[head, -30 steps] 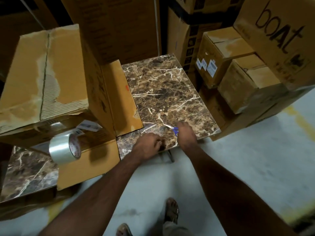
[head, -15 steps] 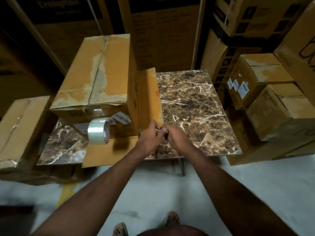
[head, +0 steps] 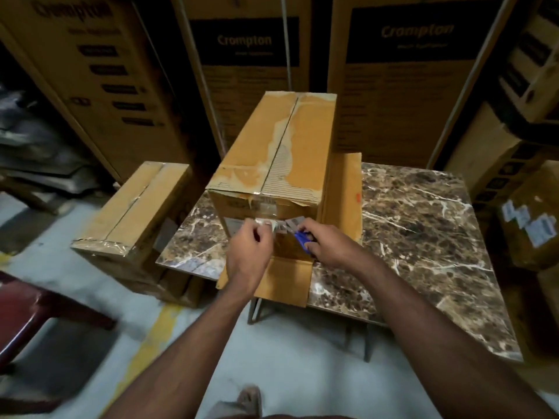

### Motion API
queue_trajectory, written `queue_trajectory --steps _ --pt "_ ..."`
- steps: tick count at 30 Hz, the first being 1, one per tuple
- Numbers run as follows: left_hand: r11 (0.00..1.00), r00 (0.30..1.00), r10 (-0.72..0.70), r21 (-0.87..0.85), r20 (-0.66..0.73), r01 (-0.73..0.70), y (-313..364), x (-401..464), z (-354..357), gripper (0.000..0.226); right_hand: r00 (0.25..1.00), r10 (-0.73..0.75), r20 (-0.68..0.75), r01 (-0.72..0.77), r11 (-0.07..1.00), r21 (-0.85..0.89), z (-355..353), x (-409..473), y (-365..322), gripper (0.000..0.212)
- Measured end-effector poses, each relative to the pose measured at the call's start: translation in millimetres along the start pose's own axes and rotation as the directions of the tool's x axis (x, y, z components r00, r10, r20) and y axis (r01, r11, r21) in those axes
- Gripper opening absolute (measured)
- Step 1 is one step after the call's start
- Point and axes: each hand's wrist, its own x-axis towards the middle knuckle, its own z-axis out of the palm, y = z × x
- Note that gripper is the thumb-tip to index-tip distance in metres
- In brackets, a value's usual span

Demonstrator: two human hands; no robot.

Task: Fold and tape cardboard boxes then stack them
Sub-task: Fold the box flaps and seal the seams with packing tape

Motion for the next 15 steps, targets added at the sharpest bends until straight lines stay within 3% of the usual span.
queue_trajectory --steps 2,3,7,12,15 --pt "0.993 0.994 -0.075 -0.095 -0.074 0.068 -21.8 13.6 -13.4 0.021 0.994 0.027 0.107 -0.019 0.997 -0.074 -11.0 16.5 -11.1 0.031" --pt "0.983 0.991 -0.123 -0.145 -0.046 0.116 -29.8 21.7 -16.3 0.020 0.986 0.046 0.158 -0.026 0.991 -0.128 -16.3 23.4 -14.2 0.030" --pt "0.881 0.928 -0.269 -0.324 0.257 0.345 -49.9 47.1 -13.1 0.039 0.948 0.150 0.280 -0.097 0.976 -0.197 -25.2 40.6 -22.8 0.021" --pt "0.838 0.908 -0.172 -0.427 0.383 0.339 -60.8 61.5 -9.0 0.038 0.892 0.295 0.344 -0.292 0.954 -0.060 -25.9 55.8 -23.9 0.022" --pt "0.821 0.896 -0.123 -0.464 0.426 0.333 -61.2 68.9 -10.3 0.032 0.882 0.301 0.363 -0.345 0.937 0.059 -30.0 58.2 -22.4 0.024"
